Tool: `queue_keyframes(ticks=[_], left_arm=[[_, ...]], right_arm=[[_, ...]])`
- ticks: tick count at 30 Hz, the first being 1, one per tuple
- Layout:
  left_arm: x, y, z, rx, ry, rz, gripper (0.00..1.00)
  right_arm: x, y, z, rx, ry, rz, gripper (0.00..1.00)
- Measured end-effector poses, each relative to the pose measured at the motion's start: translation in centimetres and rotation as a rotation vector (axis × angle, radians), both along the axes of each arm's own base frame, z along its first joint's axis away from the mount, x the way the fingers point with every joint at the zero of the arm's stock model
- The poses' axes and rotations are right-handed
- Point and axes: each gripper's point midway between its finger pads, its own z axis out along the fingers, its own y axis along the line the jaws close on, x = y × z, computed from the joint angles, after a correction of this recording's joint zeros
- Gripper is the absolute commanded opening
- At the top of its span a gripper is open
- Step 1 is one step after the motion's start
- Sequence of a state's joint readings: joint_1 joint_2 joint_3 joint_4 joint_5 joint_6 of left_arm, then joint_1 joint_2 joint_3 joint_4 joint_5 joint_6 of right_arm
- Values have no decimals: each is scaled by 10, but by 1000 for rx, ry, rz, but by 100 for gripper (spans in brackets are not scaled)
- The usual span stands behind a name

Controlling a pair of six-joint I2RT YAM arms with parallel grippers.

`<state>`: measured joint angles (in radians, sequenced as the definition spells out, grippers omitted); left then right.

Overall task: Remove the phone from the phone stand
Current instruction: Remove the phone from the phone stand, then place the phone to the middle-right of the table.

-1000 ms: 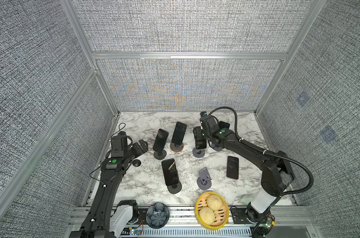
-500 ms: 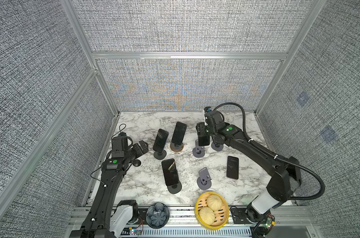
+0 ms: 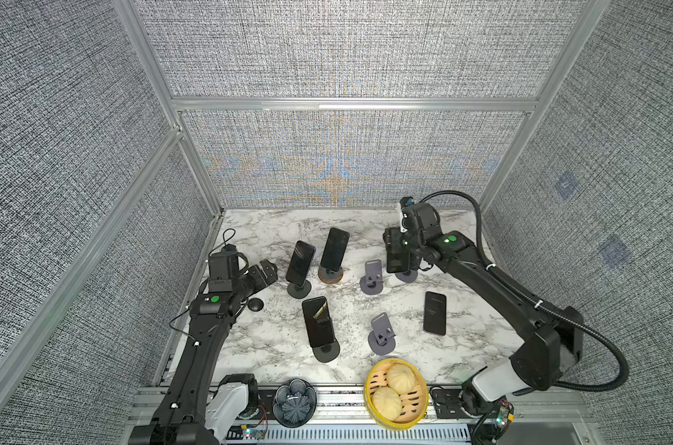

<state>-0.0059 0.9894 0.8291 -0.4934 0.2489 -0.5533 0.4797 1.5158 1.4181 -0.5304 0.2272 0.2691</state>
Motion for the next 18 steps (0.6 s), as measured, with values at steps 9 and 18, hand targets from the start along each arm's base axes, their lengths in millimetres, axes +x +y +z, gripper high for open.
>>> queue_keyframes(ticks=[9, 18], left_arm=[[9, -3, 13, -6, -20, -16, 99], [12, -3, 24, 14, -45, -33, 99]], right_arm=[[-3, -106, -6, -14, 23, -222, 71], [0, -169, -23, 21, 75, -356, 71]])
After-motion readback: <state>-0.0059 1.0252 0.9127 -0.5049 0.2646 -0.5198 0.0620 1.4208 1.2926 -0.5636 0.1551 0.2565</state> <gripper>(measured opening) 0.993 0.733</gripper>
